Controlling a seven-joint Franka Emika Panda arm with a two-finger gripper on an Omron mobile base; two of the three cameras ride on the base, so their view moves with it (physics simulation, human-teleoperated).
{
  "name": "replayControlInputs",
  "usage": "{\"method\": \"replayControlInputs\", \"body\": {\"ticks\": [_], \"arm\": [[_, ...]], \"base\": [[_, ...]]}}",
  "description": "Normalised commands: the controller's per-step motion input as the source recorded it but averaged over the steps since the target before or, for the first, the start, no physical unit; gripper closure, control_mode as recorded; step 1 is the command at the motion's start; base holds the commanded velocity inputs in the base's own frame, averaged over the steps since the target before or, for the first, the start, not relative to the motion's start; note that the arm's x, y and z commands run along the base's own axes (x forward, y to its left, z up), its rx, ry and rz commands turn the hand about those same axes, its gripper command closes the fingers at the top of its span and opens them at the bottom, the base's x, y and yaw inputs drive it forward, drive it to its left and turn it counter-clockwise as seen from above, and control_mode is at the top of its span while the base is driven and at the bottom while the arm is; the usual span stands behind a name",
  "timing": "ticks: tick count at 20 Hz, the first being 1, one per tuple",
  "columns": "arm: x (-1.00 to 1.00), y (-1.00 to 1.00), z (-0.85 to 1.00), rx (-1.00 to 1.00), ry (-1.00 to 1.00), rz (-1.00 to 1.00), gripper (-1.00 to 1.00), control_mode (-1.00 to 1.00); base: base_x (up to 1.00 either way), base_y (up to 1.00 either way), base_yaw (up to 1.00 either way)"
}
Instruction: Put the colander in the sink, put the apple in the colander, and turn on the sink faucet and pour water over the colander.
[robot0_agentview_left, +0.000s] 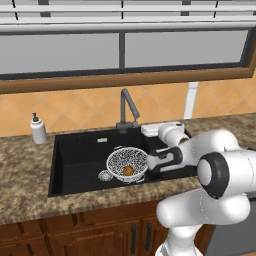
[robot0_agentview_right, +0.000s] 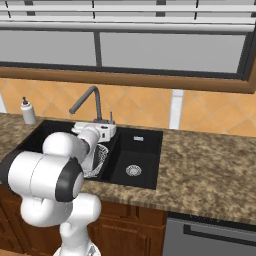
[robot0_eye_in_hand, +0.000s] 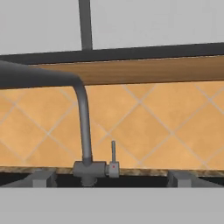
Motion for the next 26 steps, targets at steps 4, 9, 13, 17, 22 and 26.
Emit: {"method": "replayControlInputs", "body": {"ticks": [4, 9, 13, 17, 22, 26], "arm": [[0.33, 0.0, 0.19, 0.0, -0.03, 0.0, -1.0, -1.0], [0.34, 0.0, 0.12, 0.0, 0.0, 0.0, -1.0, -1.0], [0.1, 0.04, 0.0, 0.0, -0.02, 0.0, -1.0, -1.0], [0.06, -0.04, 0.0, 0.0, -0.01, 0.0, -1.0, -1.0], [0.18, 0.0, 0.0, 0.0, 0.0, 0.0, -1.0, -1.0], [0.21, 0.01, -0.03, 0.0, 0.0, 0.0, -1.0, -1.0]], "base": [[0.0, 0.0, 0.0], [0.0, 0.0, 0.0], [0.0, 0.0, 0.0], [0.0, 0.0, 0.0], [0.0, 0.0, 0.0], [0.0, 0.0, 0.0]]}}
